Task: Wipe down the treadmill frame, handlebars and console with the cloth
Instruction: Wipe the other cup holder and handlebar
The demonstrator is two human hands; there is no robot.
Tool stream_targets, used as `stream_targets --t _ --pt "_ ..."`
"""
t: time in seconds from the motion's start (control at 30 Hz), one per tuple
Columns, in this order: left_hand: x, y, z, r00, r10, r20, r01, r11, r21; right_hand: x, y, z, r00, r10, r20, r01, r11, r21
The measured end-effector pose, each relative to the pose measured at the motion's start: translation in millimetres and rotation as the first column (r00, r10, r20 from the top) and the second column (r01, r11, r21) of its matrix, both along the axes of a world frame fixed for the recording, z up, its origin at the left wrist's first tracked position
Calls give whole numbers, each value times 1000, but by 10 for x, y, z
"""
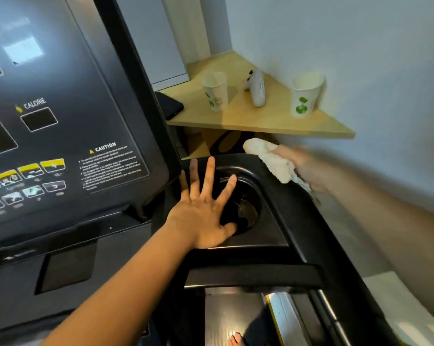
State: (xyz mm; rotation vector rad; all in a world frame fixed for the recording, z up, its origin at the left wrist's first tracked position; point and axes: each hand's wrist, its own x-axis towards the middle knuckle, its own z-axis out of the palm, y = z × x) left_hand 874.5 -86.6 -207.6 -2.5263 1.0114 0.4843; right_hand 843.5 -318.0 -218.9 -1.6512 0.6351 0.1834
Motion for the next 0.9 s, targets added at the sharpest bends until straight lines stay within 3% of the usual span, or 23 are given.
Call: stream_targets --t 0.07,0.13,0.17,0.23,0.3,0.37,0.4,0.5,0.6,0.7,0.83,0.9 --pt "-35 -24 29 998 36 -43 -38 999 -38 -185 129 77 992 123 -13 -121 942 -313" --pt "-158 -65 35 995 69 -79 -77 991 -106 -412 296 76 953 288 -93 -277 710 -647" --pt "-242 -96 29 995 64 -80 -74 989 -128 -514 370 103 939 325 -112 -296 596 -746" --pt "-427 -168 7 993 34 -112 -53 984 -172 -553 397 74 931 345 -119 -299 534 -791" --pt "-583 -242 8 983 26 -182 -66 973 -219 -468 280 65 948 308 -79 -281 695 -661" --pt "-727 -291 15 972 21 -236 -75 972 -225 -359 154 82 976 217 5 -197 894 -401" --pt "-795 -293 8 972 6 -234 -59 974 -217 -329 133 70 982 184 34 -163 931 -328" --pt "-896 -263 -2 985 -27 -172 -17 968 -250 -368 184 -7 986 163 -33 -160 880 -446" --pt "-866 -280 -19 978 -14 -210 -45 960 -275 -708 289 -42 979 188 -81 -194 726 -660" --pt "-839 -320 -27 962 18 -272 -96 956 -277 -825 275 9 960 252 -125 -261 634 -728" --pt "-853 -307 -11 961 31 -273 -111 953 -283 -460 116 -53 987 128 -93 -158 825 -543" --pt "-860 -308 4 966 23 -256 -101 950 -296 -416 142 -95 994 71 -84 -105 838 -535"
